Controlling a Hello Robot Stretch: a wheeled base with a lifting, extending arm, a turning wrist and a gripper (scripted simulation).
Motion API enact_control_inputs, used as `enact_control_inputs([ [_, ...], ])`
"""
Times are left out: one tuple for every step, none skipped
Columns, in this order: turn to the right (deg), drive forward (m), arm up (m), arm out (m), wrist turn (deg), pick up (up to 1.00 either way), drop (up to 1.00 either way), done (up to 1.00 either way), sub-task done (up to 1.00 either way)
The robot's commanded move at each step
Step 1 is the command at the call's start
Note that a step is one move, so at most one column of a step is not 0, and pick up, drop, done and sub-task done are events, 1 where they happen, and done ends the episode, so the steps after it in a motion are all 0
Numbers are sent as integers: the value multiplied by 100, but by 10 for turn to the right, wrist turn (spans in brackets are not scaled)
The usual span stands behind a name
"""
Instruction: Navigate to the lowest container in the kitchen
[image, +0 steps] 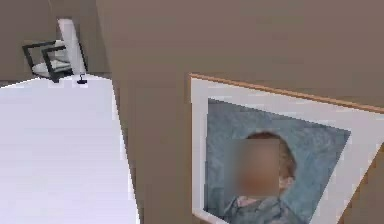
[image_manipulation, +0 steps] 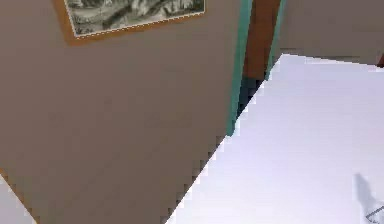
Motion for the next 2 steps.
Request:
enact_control_inputs([
  [-450, 0, 0, 0, 0, 0, 0, 0, 0],
  [-450, 0, 0, 0, 0, 0, 0, 0, 0],
])
